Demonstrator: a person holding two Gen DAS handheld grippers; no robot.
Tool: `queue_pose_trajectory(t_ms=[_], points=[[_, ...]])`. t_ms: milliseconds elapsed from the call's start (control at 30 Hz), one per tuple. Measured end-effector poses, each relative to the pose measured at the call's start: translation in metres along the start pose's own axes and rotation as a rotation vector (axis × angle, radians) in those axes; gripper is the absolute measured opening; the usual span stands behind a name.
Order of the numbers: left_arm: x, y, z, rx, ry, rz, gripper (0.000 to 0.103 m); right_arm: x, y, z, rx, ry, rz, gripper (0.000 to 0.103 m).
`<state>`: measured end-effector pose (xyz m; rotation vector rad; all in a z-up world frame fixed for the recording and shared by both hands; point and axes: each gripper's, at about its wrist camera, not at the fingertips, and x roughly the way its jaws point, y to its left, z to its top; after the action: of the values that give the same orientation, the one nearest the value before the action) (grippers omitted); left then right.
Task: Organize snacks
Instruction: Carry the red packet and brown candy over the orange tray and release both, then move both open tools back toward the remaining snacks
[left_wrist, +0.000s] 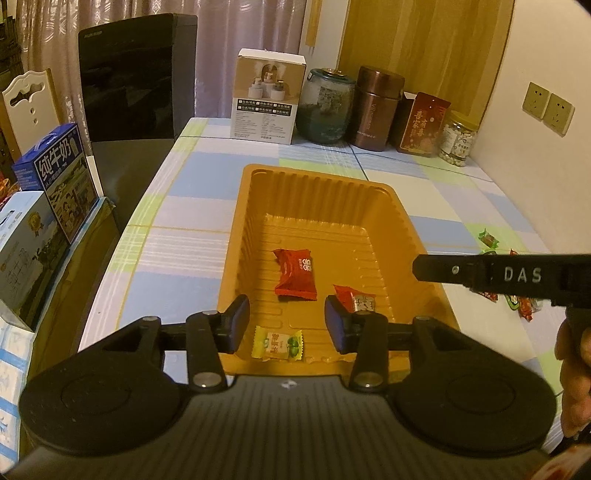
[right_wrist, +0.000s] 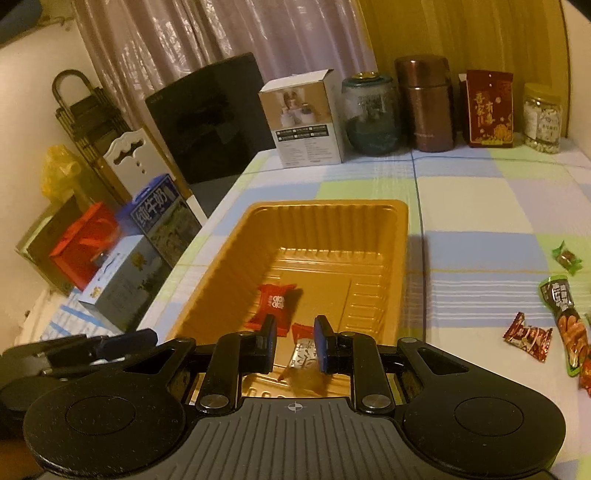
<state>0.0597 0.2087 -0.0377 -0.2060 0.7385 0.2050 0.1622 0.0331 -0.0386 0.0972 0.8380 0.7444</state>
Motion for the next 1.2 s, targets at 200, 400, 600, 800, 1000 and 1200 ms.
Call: queue_pose_trajectory(t_ms=[200,400,600,800,1000,1200], points=[[-0.007,-0.003,-0.004,-0.008,-0.004,-0.006,0.044,-0.016,-0.01,-0.006,0.031,-0.014,-0.026,0.042],[-0.021,-0.011,-0.012,-0.019,-0.008,-0.015,0.049,-0.05,-0.033,-0.026,0.102,-0.023,-0.086,0.044],[-0.038,-0.026,-0.023,-0.007,-0.005,-0.028,0.05,-0.086,-0.046,-0.05,0.133,-0.026,-0.145,0.044],[-0.057,-0.045,-0.031,0.001,-0.012,-0.052,0.053,-0.12,-0.055,-0.07,0.15,-0.044,-0.203,0.044],[-0.068,-0.069,-0.036,0.022,-0.019,-0.082,0.057,-0.152,-0.072,-0.084,0.187,-0.07,-0.253,0.044],[-0.073,-0.095,-0.035,0.052,-0.027,-0.116,0.062,-0.181,-0.094,-0.092,0.237,-0.109,-0.304,0.044]])
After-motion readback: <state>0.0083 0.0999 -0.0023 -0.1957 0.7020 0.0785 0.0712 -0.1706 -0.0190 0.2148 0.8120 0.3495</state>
